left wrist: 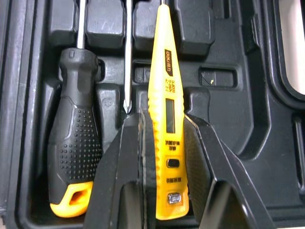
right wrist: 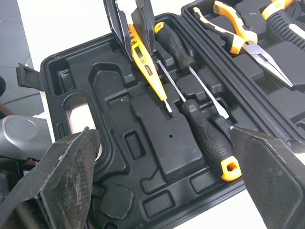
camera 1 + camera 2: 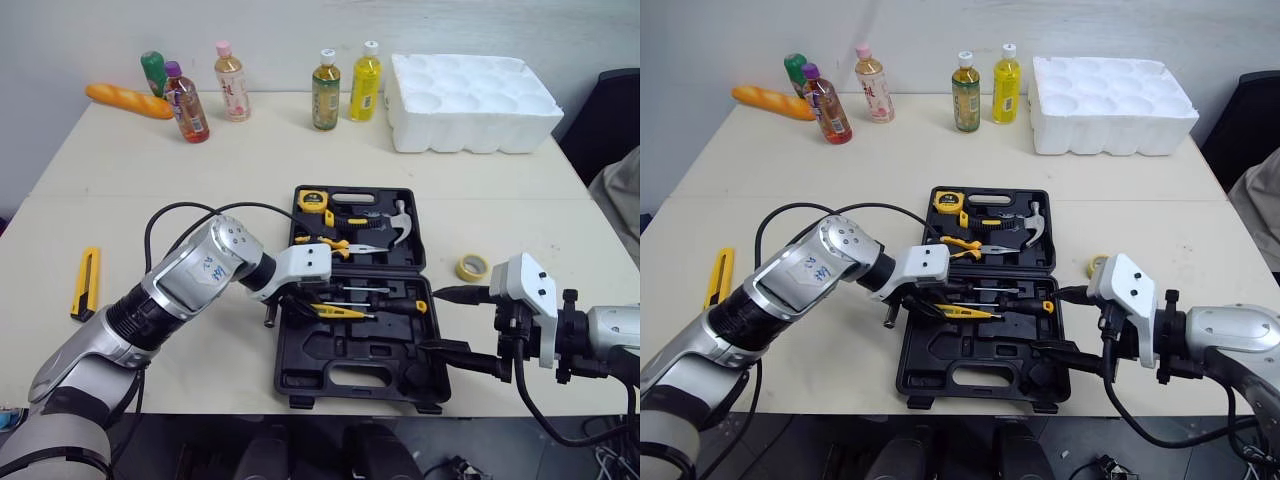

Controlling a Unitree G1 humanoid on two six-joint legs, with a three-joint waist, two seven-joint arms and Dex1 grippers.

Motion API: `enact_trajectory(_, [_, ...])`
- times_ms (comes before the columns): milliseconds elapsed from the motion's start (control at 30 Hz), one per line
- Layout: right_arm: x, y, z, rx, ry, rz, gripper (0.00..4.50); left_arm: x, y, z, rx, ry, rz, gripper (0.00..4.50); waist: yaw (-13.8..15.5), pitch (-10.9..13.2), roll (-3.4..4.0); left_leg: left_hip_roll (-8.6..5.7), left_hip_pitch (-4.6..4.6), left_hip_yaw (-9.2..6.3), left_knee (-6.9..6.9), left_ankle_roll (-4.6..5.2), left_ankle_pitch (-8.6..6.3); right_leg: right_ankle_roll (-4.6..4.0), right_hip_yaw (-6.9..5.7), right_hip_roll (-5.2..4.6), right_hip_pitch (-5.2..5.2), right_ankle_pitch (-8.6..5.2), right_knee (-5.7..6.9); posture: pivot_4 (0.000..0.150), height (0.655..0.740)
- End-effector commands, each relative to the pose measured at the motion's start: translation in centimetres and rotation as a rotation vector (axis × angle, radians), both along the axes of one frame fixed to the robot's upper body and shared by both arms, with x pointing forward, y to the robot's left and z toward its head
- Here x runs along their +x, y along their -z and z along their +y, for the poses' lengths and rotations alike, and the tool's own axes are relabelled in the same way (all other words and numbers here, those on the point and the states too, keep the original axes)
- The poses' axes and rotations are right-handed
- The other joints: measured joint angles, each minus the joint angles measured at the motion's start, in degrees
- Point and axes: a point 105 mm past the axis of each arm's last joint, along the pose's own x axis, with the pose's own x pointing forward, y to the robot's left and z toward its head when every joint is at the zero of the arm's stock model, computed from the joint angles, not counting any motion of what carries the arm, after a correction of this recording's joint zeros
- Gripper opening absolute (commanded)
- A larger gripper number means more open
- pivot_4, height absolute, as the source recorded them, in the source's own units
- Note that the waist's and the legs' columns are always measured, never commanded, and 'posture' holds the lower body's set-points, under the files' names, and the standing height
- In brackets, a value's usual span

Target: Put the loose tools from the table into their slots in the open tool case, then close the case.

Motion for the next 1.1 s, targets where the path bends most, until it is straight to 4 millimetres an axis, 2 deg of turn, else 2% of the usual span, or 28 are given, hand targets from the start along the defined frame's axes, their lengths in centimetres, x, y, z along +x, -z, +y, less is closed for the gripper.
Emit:
enact_trajectory(33, [0.0,-0.7,0.2,-0.004,-0.016,-0.040,4.50,-0.6,0.2,-0.2,0.017,0.025,0.005,0.50,0.0,0.0,0.00,0.00,0.00,0.00,0.00,0.00,0.00,0.00,0.00,0.00,0.00,0.00,0.01,0.150,0.7400])
enact_trajectory(500, [-0.1,-0.6,0.3,0.003,-0.009,-0.042,4.50,-0.3,0.5,-0.3,0.026,0.013,0.005,0.50,0.1,0.0,0.00,0.00,0.02,0.00,0.04,0.00,0.00,0.00,0.00,0.00,0.05,0.00,0.04,0.150,0.7400])
enact_trajectory(600, [-0.1,-0.6,0.3,0.003,-0.007,-0.042,4.50,-0.4,-0.1,-0.4,0.004,0.007,0.018,2.02,0.1,0.0,0.00,0.00,0.03,0.00,0.04,0.00,0.00,0.00,-0.01,0.00,0.05,0.00,0.06,0.150,0.7400])
enact_trajectory(667, [-0.1,-0.6,0.3,0.002,-0.007,-0.040,4.50,-0.6,-1.2,-0.6,-0.045,0.013,0.032,2.62,0.0,0.0,0.00,0.00,0.03,0.00,0.05,0.00,0.00,0.00,-0.01,0.00,0.06,0.00,0.06,0.150,0.7400])
enact_trajectory(800, [-0.3,-0.4,0.5,0.002,-0.015,-0.031,4.50,-1.0,-4.0,-0.4,-0.178,0.039,0.045,4.33,-0.1,0.0,0.00,0.00,0.02,0.00,0.06,0.00,0.00,0.00,-0.01,0.01,0.04,0.00,0.12,0.150,0.7400])
enact_trajectory(833, [-0.4,-0.4,0.5,0.003,-0.017,-0.030,4.50,-1.1,-4.3,-0.2,-0.200,0.043,0.047,4.47,-0.1,0.0,0.00,0.00,0.02,-0.01,0.06,0.00,0.00,0.00,-0.01,0.01,0.04,0.00,0.13,0.150,0.7400])
enact_trajectory(1000, [-0.3,-0.5,0.7,0.014,-0.025,-0.040,4.50,-0.3,-3.6,0.3,-0.375,0.115,-0.099,4.47,0.0,0.0,0.04,0.00,0.08,0.01,0.06,-0.02,0.01,0.00,-0.01,-0.01,0.06,0.00,0.04,0.150,0.7400])
enact_trajectory(1100, [-0.2,-0.7,1.0,0.025,-0.036,-0.048,4.50,-0.2,-2.1,0.6,-0.462,0.157,-0.157,3.59,0.0,0.0,0.03,0.00,0.09,0.00,0.13,-0.02,0.01,0.00,-0.02,-0.02,0.08,0.00,0.01,0.150,0.7400])
